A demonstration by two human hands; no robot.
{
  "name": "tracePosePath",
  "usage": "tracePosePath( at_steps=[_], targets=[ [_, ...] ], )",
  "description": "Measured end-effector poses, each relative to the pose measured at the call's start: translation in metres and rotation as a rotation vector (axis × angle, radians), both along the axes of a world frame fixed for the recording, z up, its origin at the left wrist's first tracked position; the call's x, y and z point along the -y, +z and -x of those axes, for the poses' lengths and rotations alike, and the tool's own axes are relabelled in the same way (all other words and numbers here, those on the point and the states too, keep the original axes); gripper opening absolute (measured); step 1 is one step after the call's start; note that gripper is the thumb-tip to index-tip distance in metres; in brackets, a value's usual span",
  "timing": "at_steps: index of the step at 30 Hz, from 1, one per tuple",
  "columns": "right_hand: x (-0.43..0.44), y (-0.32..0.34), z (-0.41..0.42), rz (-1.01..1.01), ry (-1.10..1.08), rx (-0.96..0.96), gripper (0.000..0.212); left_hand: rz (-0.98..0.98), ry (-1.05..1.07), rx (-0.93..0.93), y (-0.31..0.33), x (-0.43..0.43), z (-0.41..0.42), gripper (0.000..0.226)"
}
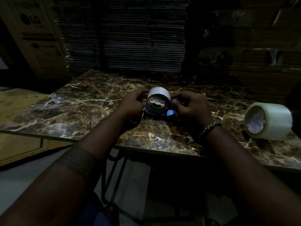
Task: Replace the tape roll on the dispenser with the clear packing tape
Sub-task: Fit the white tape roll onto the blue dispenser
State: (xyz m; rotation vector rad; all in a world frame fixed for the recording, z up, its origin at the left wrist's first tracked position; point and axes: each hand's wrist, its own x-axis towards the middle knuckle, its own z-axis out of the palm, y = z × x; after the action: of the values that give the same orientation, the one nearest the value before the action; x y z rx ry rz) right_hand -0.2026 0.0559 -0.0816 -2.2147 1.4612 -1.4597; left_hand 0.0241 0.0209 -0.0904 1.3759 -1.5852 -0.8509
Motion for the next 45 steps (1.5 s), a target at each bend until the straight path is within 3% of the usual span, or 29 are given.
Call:
tracePosePath(
  at_steps=[3, 6, 8, 11, 16, 22, 26, 33, 45],
  targets=[
    [0.007, 0.016, -0.002, 0.009, -0.034, -0.043, 0.015, -0.134, -0.158, -0.164, 0.006, -0.007, -0.008, 0.071],
    [0.021, 0.046, -0.015, -0.070, 0.064, -0.261, 0.040, -0.236, -0.249, -0.276, 0.003, -0.015, -0.007, 0.067],
    [0.028, 0.067, -0.032, -0.195, 0.142, -0.486, 0.058, -0.221, -0.247, -0.271, -0.002, -0.013, -0.006, 0.068],
    [0.038, 0.086, -0.062, -0.306, 0.171, -0.764, 0.058, -0.142, -0.222, -0.184, -0.001, -0.011, -0.007, 0.079],
    [0.051, 0.095, -0.083, -0.329, 0.175, -0.910, 0.050, -0.085, -0.208, -0.077, 0.005, -0.013, -0.009, 0.099],
    [0.047, 0.095, -0.055, -0.362, 0.238, -0.646, 0.065, -0.111, -0.210, -0.096, -0.002, -0.010, -0.007, 0.075],
    [0.046, 0.085, -0.026, -0.402, 0.291, -0.354, 0.066, -0.087, -0.209, -0.109, -0.002, -0.012, -0.002, 0.064],
    [0.042, 0.054, 0.012, -0.441, 0.310, 0.146, 0.065, -0.145, -0.172, -0.148, -0.007, -0.006, 0.001, 0.075],
    [0.035, 0.013, 0.026, -0.432, 0.333, 0.460, 0.050, -0.168, -0.153, -0.174, -0.007, -0.009, -0.001, 0.076]
  ],
)
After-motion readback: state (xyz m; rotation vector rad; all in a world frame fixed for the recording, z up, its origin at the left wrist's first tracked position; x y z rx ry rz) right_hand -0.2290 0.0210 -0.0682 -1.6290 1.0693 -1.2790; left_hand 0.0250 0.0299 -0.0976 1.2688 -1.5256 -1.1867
